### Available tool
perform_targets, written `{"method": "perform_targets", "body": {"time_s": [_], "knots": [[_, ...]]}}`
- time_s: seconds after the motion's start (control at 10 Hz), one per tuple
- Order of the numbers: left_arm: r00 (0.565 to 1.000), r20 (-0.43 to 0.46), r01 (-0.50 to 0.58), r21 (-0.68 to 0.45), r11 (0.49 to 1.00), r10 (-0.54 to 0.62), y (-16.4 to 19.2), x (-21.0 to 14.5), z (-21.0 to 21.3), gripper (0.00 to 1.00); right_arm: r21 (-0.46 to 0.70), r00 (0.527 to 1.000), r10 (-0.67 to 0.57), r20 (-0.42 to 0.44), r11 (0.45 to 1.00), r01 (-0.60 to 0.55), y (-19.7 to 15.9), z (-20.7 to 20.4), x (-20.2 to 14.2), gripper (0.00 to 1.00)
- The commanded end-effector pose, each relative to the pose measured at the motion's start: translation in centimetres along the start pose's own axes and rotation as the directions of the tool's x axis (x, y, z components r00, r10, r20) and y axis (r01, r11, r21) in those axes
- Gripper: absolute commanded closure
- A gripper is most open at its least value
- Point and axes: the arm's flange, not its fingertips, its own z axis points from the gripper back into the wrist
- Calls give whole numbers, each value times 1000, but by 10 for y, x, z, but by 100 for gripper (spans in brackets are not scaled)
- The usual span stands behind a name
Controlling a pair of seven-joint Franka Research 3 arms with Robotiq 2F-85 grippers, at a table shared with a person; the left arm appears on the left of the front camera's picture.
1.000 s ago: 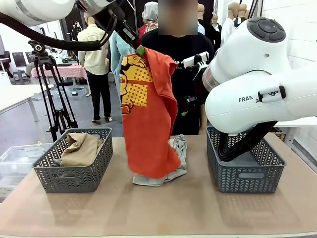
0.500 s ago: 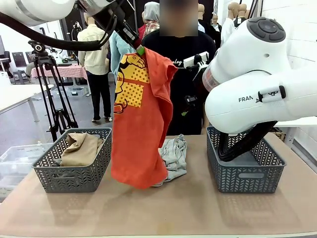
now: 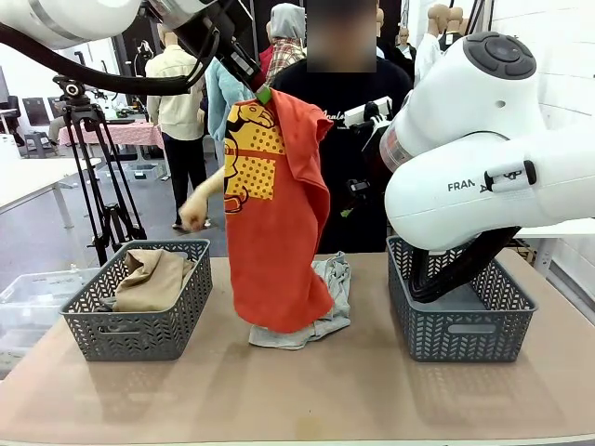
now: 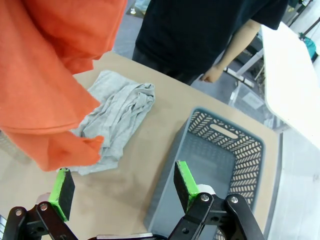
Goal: Sort the tops and bottoms.
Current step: Sort the clothes according to human instructions.
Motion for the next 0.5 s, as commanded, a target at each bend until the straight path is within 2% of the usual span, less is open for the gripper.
{"method": "perform_targets", "body": {"time_s": [0.0, 0.4], "knots": [[1000, 14, 12, 24, 1000, -12, 1, -1, 5, 100, 8, 1000, 2, 8, 1000, -2, 0, -2, -3, 0], [1000, 14, 12, 24, 1000, -12, 1, -1, 5, 100, 8, 1000, 2, 8, 1000, -2, 0, -2, -3, 0]]}}
